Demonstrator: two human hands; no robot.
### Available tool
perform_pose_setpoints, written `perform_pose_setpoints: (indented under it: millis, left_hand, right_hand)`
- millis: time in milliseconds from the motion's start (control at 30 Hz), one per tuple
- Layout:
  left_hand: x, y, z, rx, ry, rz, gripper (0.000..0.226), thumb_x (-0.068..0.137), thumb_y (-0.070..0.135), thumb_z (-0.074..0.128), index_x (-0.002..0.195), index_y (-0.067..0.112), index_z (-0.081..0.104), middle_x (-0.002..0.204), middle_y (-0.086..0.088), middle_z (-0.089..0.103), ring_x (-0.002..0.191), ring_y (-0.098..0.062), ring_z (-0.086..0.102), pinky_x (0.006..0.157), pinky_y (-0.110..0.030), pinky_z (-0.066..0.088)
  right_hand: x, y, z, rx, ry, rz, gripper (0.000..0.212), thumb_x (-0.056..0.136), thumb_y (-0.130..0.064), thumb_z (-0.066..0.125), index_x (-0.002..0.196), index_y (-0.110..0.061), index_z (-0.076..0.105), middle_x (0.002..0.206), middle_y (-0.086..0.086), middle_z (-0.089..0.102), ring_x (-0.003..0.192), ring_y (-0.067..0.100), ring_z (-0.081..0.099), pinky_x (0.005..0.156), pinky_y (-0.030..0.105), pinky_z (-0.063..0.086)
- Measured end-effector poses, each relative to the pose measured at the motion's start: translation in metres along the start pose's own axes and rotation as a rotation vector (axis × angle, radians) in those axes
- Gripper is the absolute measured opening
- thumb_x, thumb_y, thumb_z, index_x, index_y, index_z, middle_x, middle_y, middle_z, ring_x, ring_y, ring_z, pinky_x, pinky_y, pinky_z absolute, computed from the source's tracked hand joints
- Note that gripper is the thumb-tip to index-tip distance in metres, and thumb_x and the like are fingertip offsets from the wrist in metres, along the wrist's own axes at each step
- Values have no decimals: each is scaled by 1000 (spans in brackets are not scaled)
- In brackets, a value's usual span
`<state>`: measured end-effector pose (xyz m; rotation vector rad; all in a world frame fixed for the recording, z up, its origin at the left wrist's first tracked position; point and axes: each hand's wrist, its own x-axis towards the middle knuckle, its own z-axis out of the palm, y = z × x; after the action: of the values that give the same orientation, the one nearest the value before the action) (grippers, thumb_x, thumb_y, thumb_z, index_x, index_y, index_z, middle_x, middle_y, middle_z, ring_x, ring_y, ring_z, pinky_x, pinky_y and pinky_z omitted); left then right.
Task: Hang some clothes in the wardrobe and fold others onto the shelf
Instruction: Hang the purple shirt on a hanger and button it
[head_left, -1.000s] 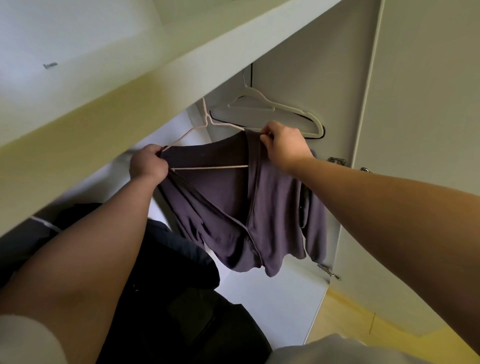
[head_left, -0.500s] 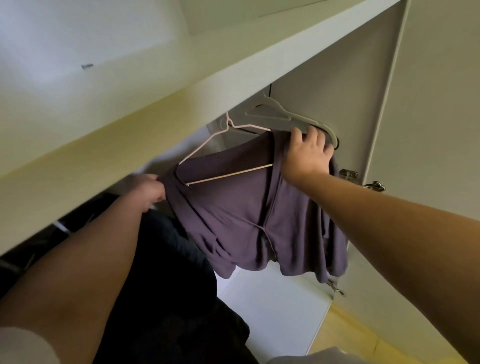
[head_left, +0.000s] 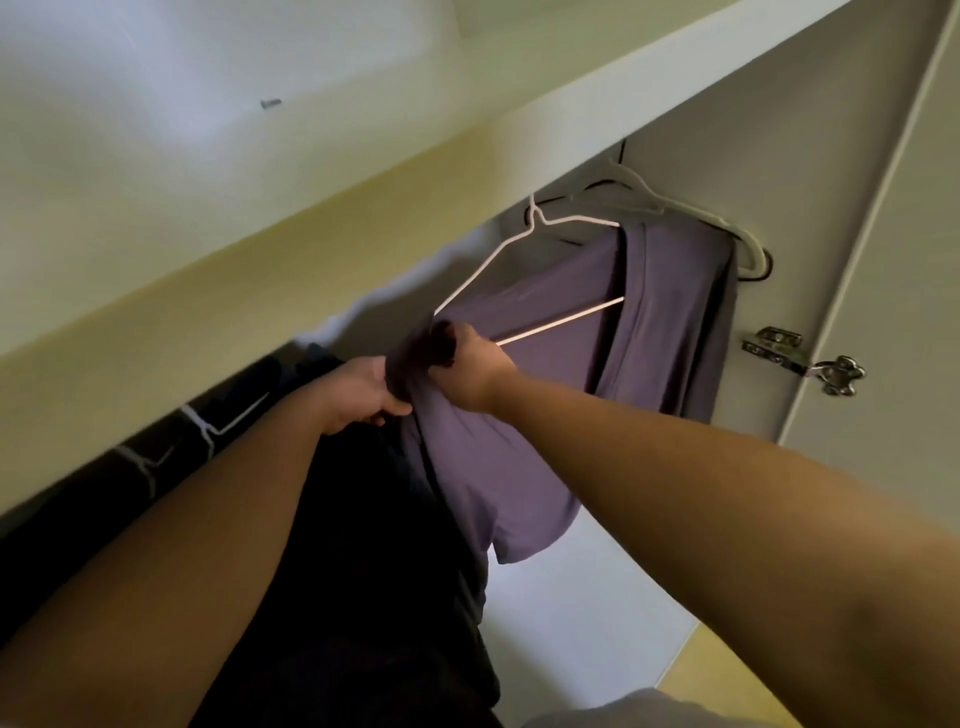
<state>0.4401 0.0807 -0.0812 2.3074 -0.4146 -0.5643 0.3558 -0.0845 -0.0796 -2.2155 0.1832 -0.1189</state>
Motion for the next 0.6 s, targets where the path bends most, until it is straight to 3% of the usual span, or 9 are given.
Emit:
perform_pose_setpoints:
  millis: [200,300,367,433,533,600]
  left_hand:
    - [-15,1,1,19,-11,21,36,78,-16,69,88,18,63,63,12,68,56,-3,59,51,-17,44]
    - [-13,-7,7,15,10,-33,28,84,-8,69,92,18,64,92,-5,72,79,-17,64,67,-29,53]
    - [-13,-9,7,-46,33,-99,23,90,-4,65,104,15,63,103,-9,67,92,-26,63,72,-36,56]
    - [-9,-8,0,-73,105,-121,21,93,-2,61,110,11,59,105,-12,65,90,-28,62,61,-35,56]
    - [-2,2,-13,19,319,-75,20,92,-7,59,90,12,53,101,-18,60,76,-25,60,44,-28,54]
    - [2,14,-20,15,445,-27,29,91,-13,55,86,15,49,101,-17,55,71,-23,58,41,-23,53]
  right_hand:
    - [5,-5,2,-59,59,-55,29,96,-28,59,120,-12,62,120,11,65,110,32,60,73,27,37]
    - [8,-8,-8,-17,65,-56,31,97,-24,57,125,-13,62,123,11,65,113,31,59,75,24,35]
    - [11,-11,-14,7,56,-88,31,97,-21,55,127,-12,60,125,11,64,115,30,58,77,23,34]
    - [14,-15,-17,9,36,-128,29,98,-18,52,124,-9,59,125,12,63,113,30,57,76,23,33]
    - [19,-16,-18,53,21,-106,32,101,-19,49,129,-6,52,128,16,60,98,32,57,71,29,41]
    - [23,-15,-20,94,37,-77,43,102,-21,48,142,-6,43,139,15,55,114,32,56,90,29,43]
